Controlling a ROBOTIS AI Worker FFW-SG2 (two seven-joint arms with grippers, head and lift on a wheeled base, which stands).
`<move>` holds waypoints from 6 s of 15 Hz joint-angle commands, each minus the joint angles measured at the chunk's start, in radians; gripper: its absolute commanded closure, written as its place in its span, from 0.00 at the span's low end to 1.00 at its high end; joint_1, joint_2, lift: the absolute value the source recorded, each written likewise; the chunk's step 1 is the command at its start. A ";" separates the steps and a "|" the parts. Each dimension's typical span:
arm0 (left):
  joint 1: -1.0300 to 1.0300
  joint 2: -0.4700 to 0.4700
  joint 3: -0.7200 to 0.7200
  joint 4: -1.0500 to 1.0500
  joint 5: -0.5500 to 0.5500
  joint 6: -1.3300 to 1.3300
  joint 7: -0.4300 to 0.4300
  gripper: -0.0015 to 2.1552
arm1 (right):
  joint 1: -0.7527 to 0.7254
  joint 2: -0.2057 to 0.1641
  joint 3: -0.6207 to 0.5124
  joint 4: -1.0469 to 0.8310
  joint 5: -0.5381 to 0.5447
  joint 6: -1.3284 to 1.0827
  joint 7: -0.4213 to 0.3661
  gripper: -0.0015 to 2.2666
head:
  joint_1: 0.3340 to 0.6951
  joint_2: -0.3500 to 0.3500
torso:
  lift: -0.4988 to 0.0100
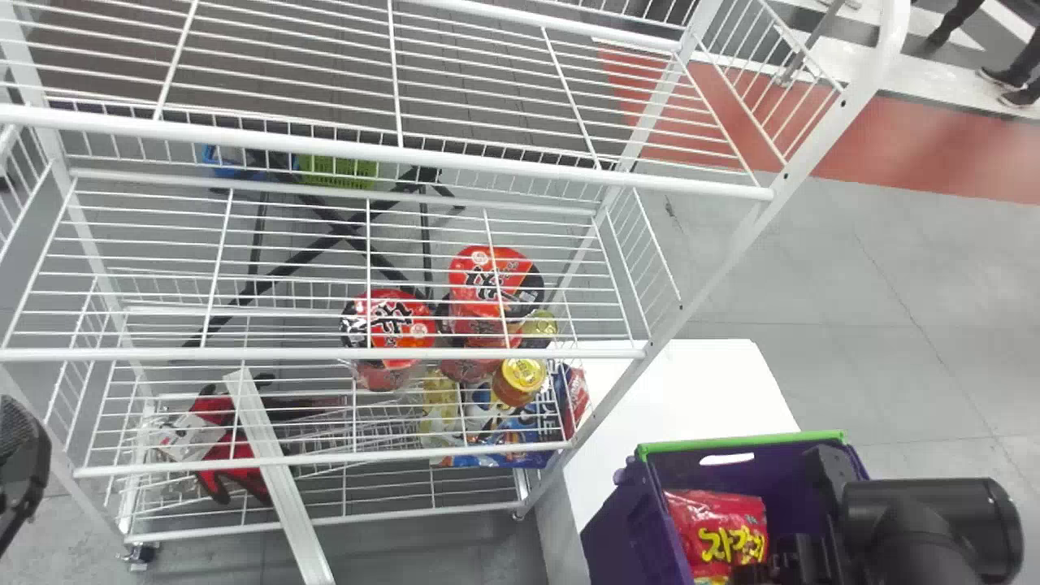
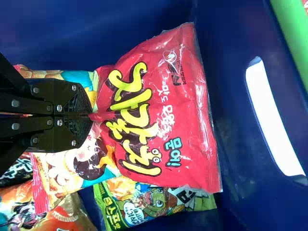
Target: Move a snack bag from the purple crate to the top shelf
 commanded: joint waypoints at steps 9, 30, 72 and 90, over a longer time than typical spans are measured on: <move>0.017 0.005 0.000 -0.019 0.000 0.000 -0.001 0.04 | 0.018 0.006 0.000 -0.039 0.000 0.040 0.005 0.91 | 1.00 0.00 | 0.52; 0.037 0.003 0.000 -0.028 0.000 -0.018 -0.005 0.04 | 0.041 0.014 -0.012 -0.050 0.000 0.015 0.014 0.91 | 1.00 0.00 | 0.69; 0.048 0.005 -0.012 -0.033 -0.006 -0.025 -0.008 0.04 | 0.061 0.020 -0.026 -0.065 0.000 0.003 0.051 0.91 | 1.00 0.00 | 1.00; 0.073 0.006 -0.005 -0.047 -0.009 -0.049 -0.003 0.04 | 0.302 0.371 -0.080 -1.113 -0.106 0.432 0.483 0.91 | 1.00 0.38 | 0.98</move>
